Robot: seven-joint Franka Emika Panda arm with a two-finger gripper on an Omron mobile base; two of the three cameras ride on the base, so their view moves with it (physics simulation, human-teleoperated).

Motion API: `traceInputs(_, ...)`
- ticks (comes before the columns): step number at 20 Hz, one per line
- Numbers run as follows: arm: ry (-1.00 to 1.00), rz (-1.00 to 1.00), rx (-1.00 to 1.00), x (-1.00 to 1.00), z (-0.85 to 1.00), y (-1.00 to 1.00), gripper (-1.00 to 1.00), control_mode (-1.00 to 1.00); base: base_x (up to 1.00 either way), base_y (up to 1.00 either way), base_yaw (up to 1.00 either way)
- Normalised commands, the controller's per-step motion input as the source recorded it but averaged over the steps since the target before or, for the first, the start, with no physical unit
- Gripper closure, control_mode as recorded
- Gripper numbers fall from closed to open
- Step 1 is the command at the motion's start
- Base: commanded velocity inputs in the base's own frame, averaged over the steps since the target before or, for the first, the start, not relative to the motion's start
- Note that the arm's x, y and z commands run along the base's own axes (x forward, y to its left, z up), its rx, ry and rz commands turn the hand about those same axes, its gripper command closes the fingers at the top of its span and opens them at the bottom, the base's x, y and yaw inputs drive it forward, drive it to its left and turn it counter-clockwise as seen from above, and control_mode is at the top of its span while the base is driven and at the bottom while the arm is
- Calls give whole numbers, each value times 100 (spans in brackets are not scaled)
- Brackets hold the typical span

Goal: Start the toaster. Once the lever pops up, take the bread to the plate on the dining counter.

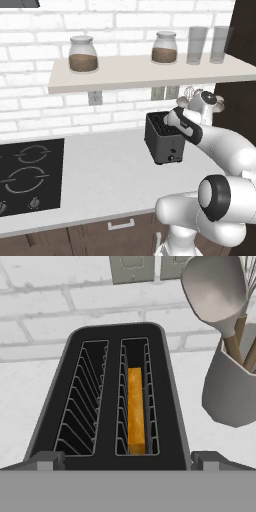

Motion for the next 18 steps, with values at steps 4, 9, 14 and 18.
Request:
traceInputs(4, 0, 0, 0, 0, 0, 0, -100, -100, 0, 0, 0)
traceInputs(9, 0, 0, 0, 0, 0, 0, -100, -100, 0, 0, 0)
traceInputs(14, 0, 0, 0, 0, 0, 0, -100, -100, 0, 0, 0)
traceInputs(18, 0, 0, 0, 0, 0, 0, -100, -100, 0, 0, 0)
